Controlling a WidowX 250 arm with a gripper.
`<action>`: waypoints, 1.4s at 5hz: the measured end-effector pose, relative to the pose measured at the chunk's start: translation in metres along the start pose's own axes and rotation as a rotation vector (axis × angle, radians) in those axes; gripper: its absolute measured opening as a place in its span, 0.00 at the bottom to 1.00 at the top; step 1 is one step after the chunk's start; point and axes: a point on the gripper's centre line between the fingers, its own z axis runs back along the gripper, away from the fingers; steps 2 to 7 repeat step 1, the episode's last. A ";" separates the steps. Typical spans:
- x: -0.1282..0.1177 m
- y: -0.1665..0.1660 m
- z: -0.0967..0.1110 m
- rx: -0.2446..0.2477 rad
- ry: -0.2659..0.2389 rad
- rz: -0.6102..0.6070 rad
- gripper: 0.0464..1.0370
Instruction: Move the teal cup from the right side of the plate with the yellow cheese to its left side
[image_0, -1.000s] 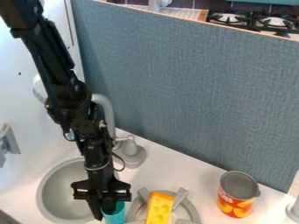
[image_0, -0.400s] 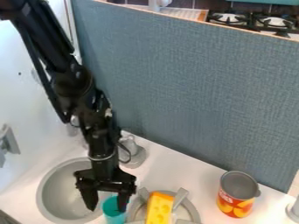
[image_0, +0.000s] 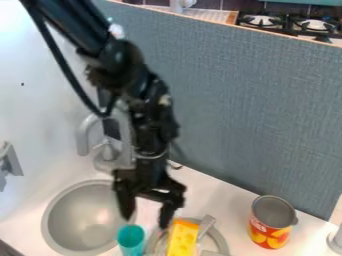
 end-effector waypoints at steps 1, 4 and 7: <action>0.002 -0.047 0.009 -0.027 -0.021 -0.163 0.96; 0.002 -0.047 0.009 -0.027 -0.021 -0.163 0.96; 0.002 -0.047 0.009 -0.027 -0.021 -0.163 0.96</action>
